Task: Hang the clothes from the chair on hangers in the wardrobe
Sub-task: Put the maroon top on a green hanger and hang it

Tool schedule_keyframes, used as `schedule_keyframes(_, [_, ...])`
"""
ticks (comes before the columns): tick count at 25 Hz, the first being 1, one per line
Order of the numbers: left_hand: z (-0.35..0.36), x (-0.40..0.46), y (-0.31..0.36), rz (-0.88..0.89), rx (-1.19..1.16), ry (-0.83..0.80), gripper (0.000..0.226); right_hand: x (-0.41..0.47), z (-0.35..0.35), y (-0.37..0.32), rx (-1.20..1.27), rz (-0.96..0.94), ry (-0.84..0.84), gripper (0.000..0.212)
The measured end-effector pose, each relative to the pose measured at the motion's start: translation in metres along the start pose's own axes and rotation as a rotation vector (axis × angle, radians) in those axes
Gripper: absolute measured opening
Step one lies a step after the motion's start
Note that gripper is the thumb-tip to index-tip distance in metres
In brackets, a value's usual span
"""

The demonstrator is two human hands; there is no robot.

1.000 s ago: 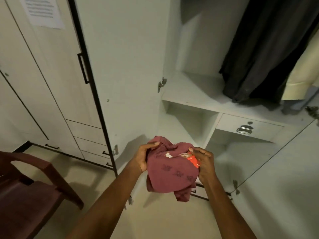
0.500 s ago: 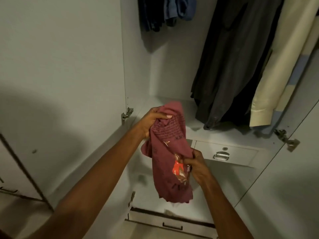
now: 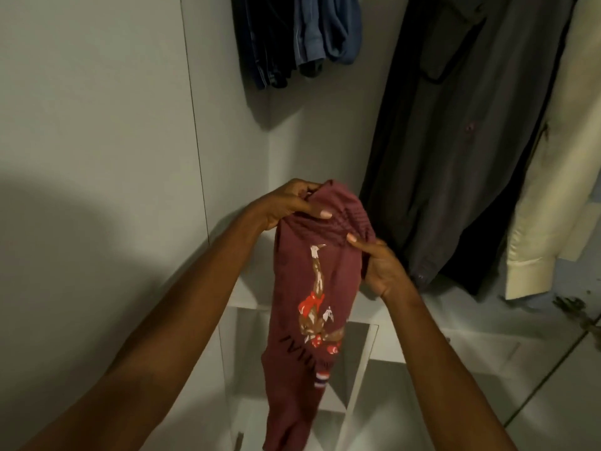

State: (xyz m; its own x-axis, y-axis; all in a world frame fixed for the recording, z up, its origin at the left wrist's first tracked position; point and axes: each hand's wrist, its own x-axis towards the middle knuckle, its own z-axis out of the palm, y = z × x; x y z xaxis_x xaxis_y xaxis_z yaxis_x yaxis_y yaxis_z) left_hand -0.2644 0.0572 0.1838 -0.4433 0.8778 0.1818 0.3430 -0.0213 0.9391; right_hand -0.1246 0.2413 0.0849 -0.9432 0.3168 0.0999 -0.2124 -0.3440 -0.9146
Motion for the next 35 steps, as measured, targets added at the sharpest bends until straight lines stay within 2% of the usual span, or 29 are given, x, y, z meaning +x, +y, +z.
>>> schedule_keyframes(1, [-0.014, 0.006, -0.002, -0.030, 0.111, 0.029, 0.056, 0.012, -0.010, -0.008, -0.012, -0.043, 0.052, 0.044])
schedule_keyframes(3, [-0.038, 0.017, -0.012, -0.131, 0.508, 0.077, 0.076, 0.031, -0.029, -0.020, -0.020, -0.089, 0.187, 0.047])
schedule_keyframes(4, [-0.049, 0.025, -0.018, -0.195, 0.718, 0.085, 0.076, 0.040, -0.036, -0.024, -0.038, -0.096, 0.241, 0.050])
schedule_keyframes(6, [-0.064, 0.046, -0.028, -0.252, 1.001, 0.214, 0.047, 0.060, -0.042, -0.031, -0.149, -0.138, 0.291, 0.050])
schedule_keyframes(8, [-0.066, 0.058, -0.032, -0.222, 1.114, 0.472, 0.013, 0.084, -0.039, -0.037, -0.223, -0.211, 0.321, 0.042])
schedule_keyframes(10, [-0.061, 0.071, -0.038, -0.198, 1.194, 0.675, 0.007, 0.114, -0.035, -0.040, -0.252, -0.270, 0.321, 0.046])
schedule_keyframes(11, [-0.058, 0.077, -0.045, -0.197, 1.226, 0.719, 0.007, 0.127, -0.034, -0.037, -0.280, -0.278, 0.295, 0.054])
schedule_keyframes(14, [-0.047, 0.088, -0.087, -0.310, 1.204, 0.712, 0.026, 0.148, -0.036, -0.012, -0.386, -0.150, 0.160, 0.086])
schedule_keyframes(15, [-0.042, 0.086, -0.104, -0.343, 1.171, 0.696, 0.027, 0.148, -0.038, 0.002, -0.445, -0.098, 0.123, 0.087])
schedule_keyframes(20, [-0.006, 0.026, -0.190, -0.324, 0.876, 0.639, 0.006, 0.130, -0.078, 0.088, -0.671, 0.102, 0.037, 0.043])
schedule_keyframes(22, [0.013, -0.005, -0.209, -0.293, 0.721, 0.609, 0.022, 0.110, -0.090, 0.112, -0.689, 0.131, 0.010, 0.040])
schedule_keyframes(24, [0.036, -0.033, -0.222, -0.192, 0.668, 0.568, 0.035, 0.090, -0.095, 0.125, -0.711, 0.085, 0.001, 0.038])
schedule_keyframes(27, [0.067, -0.068, -0.228, -0.054, 0.824, 0.606, 0.044, 0.069, -0.095, 0.125, -0.648, 0.012, 0.044, 0.044])
schedule_keyframes(30, [0.092, -0.095, -0.237, 0.055, 1.033, 0.682, 0.062, 0.035, -0.092, 0.126, -0.859, -0.150, 0.100, 0.062])
schedule_keyframes(32, [0.112, -0.107, -0.244, 0.030, 1.186, 0.661, 0.074, 0.000, -0.089, 0.136, -0.996, -0.315, 0.133, 0.063])
schedule_keyframes(35, [0.123, -0.114, -0.254, -0.171, 1.373, 0.515, 0.085, -0.049, -0.082, 0.157, -1.057, -0.528, 0.160, 0.042])
